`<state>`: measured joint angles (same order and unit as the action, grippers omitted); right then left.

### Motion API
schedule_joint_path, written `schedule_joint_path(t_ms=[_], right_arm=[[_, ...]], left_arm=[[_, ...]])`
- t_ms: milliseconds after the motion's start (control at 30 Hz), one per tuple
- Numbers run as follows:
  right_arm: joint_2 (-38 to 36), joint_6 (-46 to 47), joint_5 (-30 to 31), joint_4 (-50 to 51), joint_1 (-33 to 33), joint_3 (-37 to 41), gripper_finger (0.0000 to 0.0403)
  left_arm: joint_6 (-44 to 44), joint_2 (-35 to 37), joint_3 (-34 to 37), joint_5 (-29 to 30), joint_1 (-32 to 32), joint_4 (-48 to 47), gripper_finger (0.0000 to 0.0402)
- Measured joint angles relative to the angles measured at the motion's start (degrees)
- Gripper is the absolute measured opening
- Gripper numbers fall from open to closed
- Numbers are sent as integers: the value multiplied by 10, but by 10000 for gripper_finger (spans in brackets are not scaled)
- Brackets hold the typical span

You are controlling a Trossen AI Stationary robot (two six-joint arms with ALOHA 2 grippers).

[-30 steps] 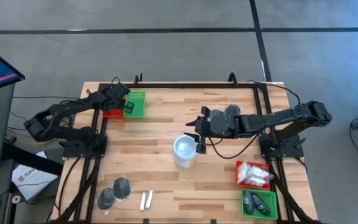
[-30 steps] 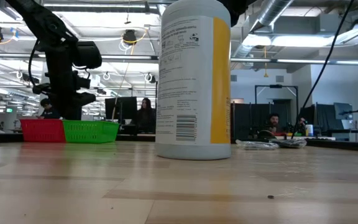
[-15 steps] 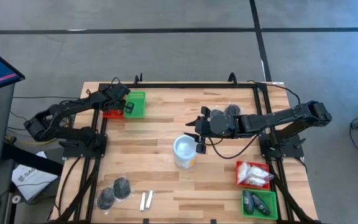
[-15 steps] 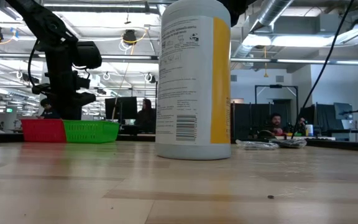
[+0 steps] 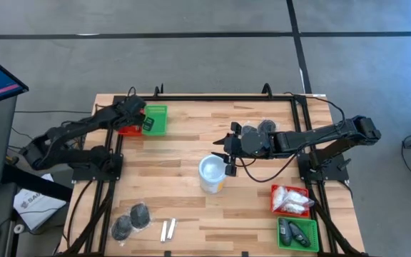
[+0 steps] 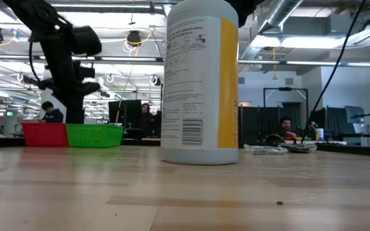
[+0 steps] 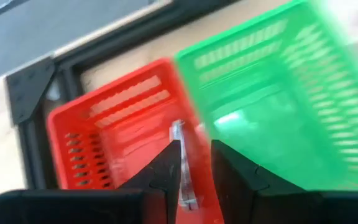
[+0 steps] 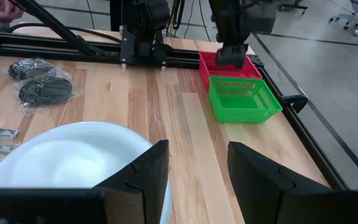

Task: Pick & Place Travel size toiletries
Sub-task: Put the silver nail clipper into the top red basket

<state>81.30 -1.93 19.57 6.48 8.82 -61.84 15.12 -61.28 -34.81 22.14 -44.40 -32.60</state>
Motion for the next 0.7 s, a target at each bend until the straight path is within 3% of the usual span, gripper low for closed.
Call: schedule_joint_path(t_ms=[233,700], right_arm=[[0,0,0,0,0,0,154],[0,0,0,0,1,0,154]], left_arm=[[0,74,0,-62,98,-6,80],[61,69,0,-90,317,-21,80]])
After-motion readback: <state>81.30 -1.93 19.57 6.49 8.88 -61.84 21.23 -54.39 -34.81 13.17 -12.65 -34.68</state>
